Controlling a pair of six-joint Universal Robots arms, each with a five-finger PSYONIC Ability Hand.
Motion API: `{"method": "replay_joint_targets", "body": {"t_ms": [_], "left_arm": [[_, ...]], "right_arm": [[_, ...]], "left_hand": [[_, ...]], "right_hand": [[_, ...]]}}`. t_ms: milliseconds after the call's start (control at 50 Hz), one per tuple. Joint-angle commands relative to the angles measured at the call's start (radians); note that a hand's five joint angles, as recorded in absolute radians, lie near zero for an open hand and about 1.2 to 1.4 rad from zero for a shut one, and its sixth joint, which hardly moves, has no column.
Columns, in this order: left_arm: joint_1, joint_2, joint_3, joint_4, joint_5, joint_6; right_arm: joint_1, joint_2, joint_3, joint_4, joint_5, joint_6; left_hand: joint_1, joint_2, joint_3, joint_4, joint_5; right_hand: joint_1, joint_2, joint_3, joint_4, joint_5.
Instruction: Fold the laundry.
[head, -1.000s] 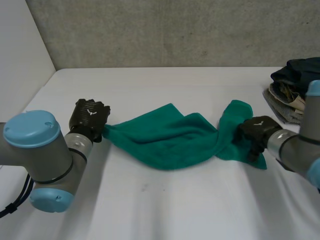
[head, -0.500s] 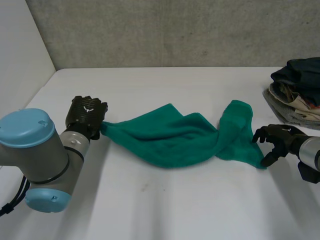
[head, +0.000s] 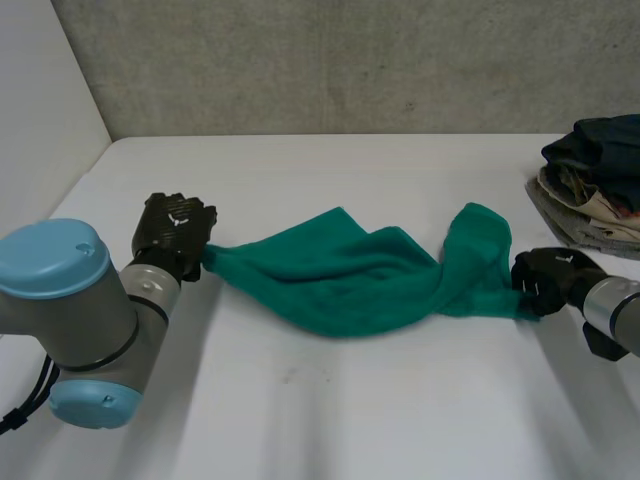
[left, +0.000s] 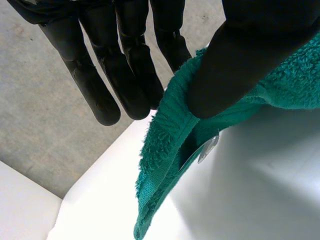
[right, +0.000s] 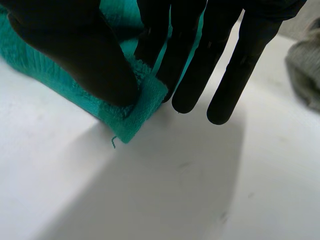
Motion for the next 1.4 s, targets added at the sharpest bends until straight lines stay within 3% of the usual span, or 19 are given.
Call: {"method": "replay_joint_targets", "body": {"t_ms": [20,120,200,300,440,540,700,800,920,980,1020,1160,1400], "left_arm": [[0.001,0.135,-0.007,-0.016,-0.003,-0.002],[0.007,0.345,0.006,-0.048,-0.002,0.005],[0.011,0.451,0.046,-0.115,0.001,0.011],[0.018,0.481,0.103,-0.270,0.009,0.014],[0.021,0.306,0.121,-0.453,0.050,0.054],[0.021,0.095,0.176,-0.452,0.049,0.179],[0.028,-0.190,0.517,-0.426,0.037,0.302],[0.027,-0.305,0.822,-0.312,0.037,0.311],[0.022,-0.339,1.126,-0.084,0.024,0.296],[0.018,-0.333,1.132,-0.010,0.001,0.270],[0.022,-0.313,1.129,0.028,-0.032,0.226],[0.042,-0.225,0.921,0.012,-0.072,0.129],[0.059,-0.190,0.497,0.027,-0.051,0.124]], "right_arm": [[-0.009,-0.251,-0.002,0.010,0.000,0.000],[-0.011,-0.420,-0.054,0.127,-0.007,-0.036],[-0.026,-0.512,-0.147,0.296,-0.007,-0.147],[-0.066,-0.549,-0.216,0.518,0.011,-0.397],[-0.002,-0.456,-0.210,0.622,0.086,-0.571],[0.129,-0.296,-0.260,0.617,0.235,-0.579],[0.196,-0.044,-0.496,0.453,0.319,-0.537],[0.232,0.039,-0.680,0.246,0.347,-0.473],[0.250,0.020,-0.743,-0.276,0.349,-0.410],[0.255,-0.009,-0.713,-0.508,0.341,-0.373],[0.256,-0.016,-0.697,-0.573,0.339,-0.353],[0.258,-0.023,-0.647,-0.532,0.335,-0.252],[0.250,0.078,-0.501,-0.276,0.260,-0.227]], "left_hand": [[0.237,0.196,0.201,0.193,0.254],[0.237,0.196,0.201,0.193,0.254],[0.237,0.196,0.201,0.193,0.254],[0.237,0.196,0.201,0.193,0.254],[0.237,0.196,0.201,0.193,0.254],[0.237,0.196,0.201,0.193,0.254],[0.237,0.196,0.201,0.193,0.254],[0.237,0.196,0.201,0.193,0.254],[0.237,0.196,0.201,0.193,0.254],[0.237,0.196,0.201,0.193,0.254],[0.237,0.196,0.201,0.193,0.254],[0.237,0.196,0.201,0.193,0.254],[0.237,0.196,0.201,0.193,0.254]], "right_hand": [[0.285,0.217,0.207,0.200,0.231],[0.285,0.217,0.207,0.200,0.231],[0.285,0.217,0.207,0.200,0.231],[0.285,0.217,0.207,0.200,0.231],[0.285,0.217,0.207,0.200,0.231],[0.285,0.217,0.207,0.200,0.231],[0.285,0.217,0.207,0.200,0.231],[0.285,0.217,0.207,0.200,0.231],[0.285,0.217,0.207,0.200,0.231],[0.285,0.217,0.207,0.200,0.231],[0.285,0.217,0.207,0.200,0.231],[0.285,0.217,0.207,0.200,0.231],[0.285,0.217,0.207,0.200,0.231]]}}
